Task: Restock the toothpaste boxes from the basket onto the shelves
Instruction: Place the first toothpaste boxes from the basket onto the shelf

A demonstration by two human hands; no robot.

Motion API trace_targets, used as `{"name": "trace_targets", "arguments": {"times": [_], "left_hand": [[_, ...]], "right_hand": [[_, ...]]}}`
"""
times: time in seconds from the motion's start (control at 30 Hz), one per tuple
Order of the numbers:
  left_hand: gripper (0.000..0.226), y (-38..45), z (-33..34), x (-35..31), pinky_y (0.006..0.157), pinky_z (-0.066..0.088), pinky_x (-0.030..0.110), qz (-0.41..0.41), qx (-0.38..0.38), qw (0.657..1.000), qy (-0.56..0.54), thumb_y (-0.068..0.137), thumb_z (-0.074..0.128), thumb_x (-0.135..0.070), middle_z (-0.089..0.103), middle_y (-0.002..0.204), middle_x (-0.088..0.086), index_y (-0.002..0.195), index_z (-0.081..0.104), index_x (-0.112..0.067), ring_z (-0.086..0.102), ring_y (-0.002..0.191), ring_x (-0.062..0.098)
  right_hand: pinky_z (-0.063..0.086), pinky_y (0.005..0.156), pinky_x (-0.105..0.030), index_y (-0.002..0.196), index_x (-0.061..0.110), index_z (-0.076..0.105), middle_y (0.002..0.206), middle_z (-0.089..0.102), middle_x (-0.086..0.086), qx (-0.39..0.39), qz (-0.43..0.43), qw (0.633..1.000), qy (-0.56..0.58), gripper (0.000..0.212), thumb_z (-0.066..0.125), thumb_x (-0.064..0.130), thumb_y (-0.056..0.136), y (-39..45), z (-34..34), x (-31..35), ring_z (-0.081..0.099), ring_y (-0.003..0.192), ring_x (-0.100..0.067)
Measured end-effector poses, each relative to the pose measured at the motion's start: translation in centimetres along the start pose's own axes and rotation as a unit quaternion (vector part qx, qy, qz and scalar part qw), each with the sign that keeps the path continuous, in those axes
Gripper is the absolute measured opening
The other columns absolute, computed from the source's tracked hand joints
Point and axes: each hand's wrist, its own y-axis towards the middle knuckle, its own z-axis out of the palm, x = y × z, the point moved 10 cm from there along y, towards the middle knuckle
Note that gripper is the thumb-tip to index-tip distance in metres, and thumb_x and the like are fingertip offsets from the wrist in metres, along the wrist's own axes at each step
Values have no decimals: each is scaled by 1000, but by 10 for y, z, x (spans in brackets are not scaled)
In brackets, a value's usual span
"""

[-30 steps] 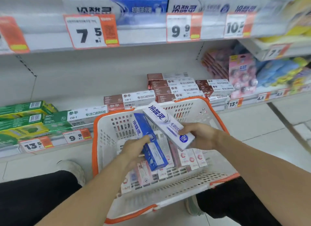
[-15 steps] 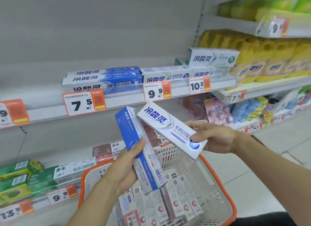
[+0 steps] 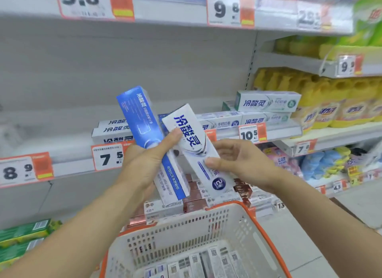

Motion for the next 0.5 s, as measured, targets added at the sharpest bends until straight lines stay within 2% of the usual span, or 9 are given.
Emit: {"name": "trace_targets", "arguments": {"times": [0.1, 0.17, 0.2, 0.27, 0.33, 0.4, 0.5], "left_hand": [[39, 3, -14, -10, 90, 58, 49, 29, -16, 998, 59, 58, 81, -56, 74, 86, -1, 85, 76, -28, 71, 78, 17], [39, 3, -23, -4, 94, 55, 54, 32, -15, 998, 58, 67, 80, -59, 72, 93, 5, 90, 73, -28, 71, 87, 23], [34, 5, -25, 0, 97, 52, 55, 30, -11, 998, 50, 75, 77, -57, 72, 97, 6, 91, 71, -27, 71, 93, 26], [23, 13, -27, 8, 103, 47, 57, 22, -16, 999, 22, 89, 68, -46, 72, 95, 5, 89, 67, -23, 69, 97, 27], [27, 21, -26, 14, 106, 45, 56, 7, -25, 1000, -10, 89, 70, -41, 73, 102, 10, 98, 66, -17, 68, 104, 30], [38, 27, -24, 17, 105, 46, 55, -2, -16, 1000, -22, 84, 72, -41, 74, 106, 11, 109, 65, -13, 69, 106, 30], [30, 35, -29, 20, 99, 50, 54, -2, -22, 1000, -7, 88, 70, -41, 74, 101, 5, 101, 64, -15, 70, 96, 24]], "right_hand": [[56, 87, -25, 113, 25, 71, 103, 75, 10, -90, -101, 983, -124, 34, 82, 20, 81, 22, -32, 48, 71, 97, -8], [50, 82, -13, 115, 24, 69, 104, 72, 17, -149, -141, 962, -183, 36, 82, 20, 82, 45, -55, 76, 66, 96, 5], [50, 83, -14, 117, 22, 68, 106, 71, 15, -171, -157, 947, -221, 38, 82, 22, 81, 59, -65, 89, 66, 97, 4], [53, 86, -26, 121, 21, 65, 110, 71, 8, -181, -164, 923, -296, 43, 80, 26, 81, 93, -77, 108, 67, 99, -9], [55, 85, -32, 129, 22, 59, 112, 69, 4, -154, -148, 911, -352, 49, 78, 24, 83, 126, -79, 113, 67, 99, -16], [51, 85, -31, 134, 21, 54, 115, 66, -1, -127, -121, 896, -408, 54, 76, 23, 85, 154, -75, 103, 65, 103, -22], [50, 87, -34, 135, 19, 51, 120, 65, -8, -59, -42, 886, -458, 55, 75, 21, 86, 185, -69, 70, 63, 103, -29]]}}
